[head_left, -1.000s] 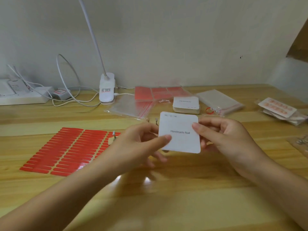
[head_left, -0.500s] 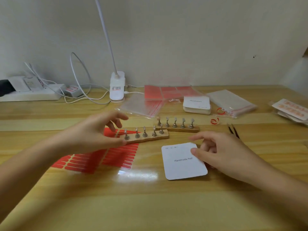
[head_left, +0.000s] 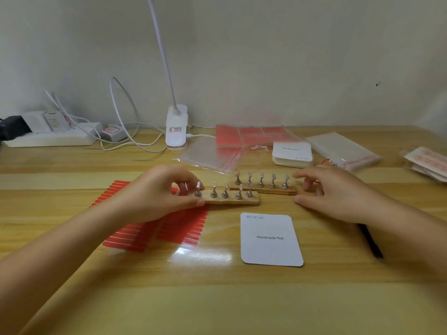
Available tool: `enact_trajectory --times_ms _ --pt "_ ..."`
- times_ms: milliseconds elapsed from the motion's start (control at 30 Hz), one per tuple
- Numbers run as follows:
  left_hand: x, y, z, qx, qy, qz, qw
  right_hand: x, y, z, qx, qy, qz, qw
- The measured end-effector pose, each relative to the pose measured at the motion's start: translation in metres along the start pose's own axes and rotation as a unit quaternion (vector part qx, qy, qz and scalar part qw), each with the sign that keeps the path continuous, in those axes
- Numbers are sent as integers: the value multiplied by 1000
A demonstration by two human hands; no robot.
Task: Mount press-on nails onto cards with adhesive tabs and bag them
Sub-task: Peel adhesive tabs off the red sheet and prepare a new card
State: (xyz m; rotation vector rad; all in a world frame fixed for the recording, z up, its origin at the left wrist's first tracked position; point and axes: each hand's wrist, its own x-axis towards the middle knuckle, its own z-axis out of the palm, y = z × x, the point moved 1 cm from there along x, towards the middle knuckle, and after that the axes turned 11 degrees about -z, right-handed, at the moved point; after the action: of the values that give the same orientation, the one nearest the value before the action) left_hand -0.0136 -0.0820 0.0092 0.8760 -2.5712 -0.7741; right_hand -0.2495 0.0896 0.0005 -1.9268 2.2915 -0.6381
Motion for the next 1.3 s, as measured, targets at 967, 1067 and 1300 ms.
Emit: enact_trajectory --times_ms 967,1067,1300 --pt "-8 -4 11 -3 50 49 998 1 13 -14 -12 -43 4 999" --pt "-19 -17 0 34 30 62 997 -1 23 -19 -44 -31 25 998" --pt "-30 -15 7 87 -58 21 994 1 25 -23 -64 -12 39 997"
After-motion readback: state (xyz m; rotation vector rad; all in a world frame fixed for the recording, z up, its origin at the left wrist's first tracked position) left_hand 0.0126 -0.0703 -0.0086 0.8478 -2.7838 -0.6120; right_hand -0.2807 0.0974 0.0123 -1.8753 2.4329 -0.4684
